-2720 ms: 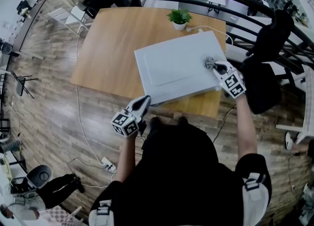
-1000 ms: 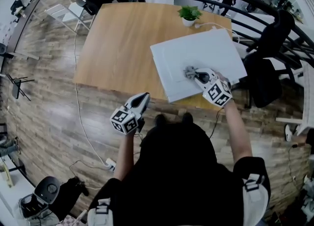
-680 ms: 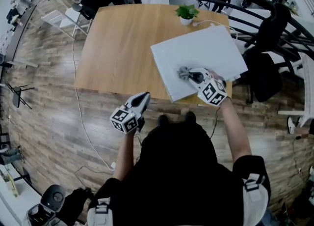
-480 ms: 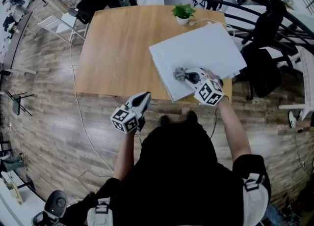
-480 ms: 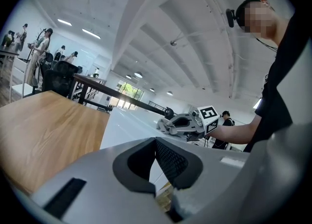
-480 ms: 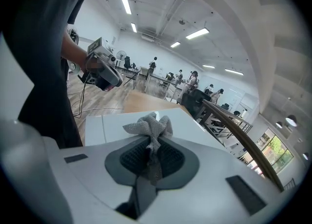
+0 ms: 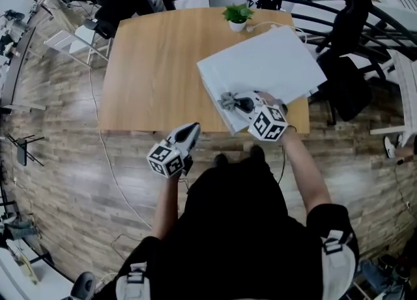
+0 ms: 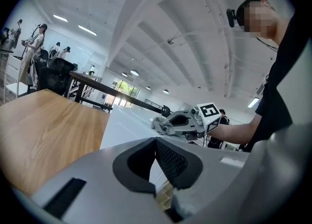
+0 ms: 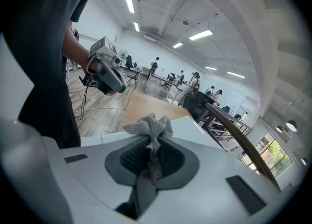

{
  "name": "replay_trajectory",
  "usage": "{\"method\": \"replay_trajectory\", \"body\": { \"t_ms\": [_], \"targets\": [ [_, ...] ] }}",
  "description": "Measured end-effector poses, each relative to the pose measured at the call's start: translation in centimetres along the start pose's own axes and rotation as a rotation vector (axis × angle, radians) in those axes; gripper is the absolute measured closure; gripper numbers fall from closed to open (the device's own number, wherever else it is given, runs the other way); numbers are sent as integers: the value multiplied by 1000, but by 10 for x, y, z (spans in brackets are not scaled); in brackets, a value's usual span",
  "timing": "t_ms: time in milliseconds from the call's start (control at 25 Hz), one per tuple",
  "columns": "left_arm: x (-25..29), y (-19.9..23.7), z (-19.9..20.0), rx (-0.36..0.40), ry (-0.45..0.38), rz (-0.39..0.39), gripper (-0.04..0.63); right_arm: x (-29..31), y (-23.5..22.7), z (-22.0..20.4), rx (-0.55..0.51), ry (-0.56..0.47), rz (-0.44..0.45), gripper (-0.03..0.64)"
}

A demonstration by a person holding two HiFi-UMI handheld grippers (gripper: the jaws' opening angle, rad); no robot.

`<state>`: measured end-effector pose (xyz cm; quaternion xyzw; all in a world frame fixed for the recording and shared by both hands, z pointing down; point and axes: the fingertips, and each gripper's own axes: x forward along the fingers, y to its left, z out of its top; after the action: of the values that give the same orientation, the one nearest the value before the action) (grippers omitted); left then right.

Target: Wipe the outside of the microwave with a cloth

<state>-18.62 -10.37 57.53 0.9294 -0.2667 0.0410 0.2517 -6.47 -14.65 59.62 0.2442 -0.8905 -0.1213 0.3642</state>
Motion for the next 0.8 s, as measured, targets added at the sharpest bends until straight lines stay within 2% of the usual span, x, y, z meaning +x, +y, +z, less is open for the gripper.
{"method": "replay_trajectory", "body": {
  "t_ms": [360, 600, 800],
  "targets": [
    [-6, 7, -3, 3, 3, -11, 592, 7, 1, 3, 10, 19, -9, 583],
    [-13, 7, -2, -1, -5, -10, 593, 11, -1, 3, 19, 69, 9, 583],
    [-24, 11, -5, -7, -18, 9, 592, 18, -5, 4, -12, 104, 1, 582]
  ]
}}
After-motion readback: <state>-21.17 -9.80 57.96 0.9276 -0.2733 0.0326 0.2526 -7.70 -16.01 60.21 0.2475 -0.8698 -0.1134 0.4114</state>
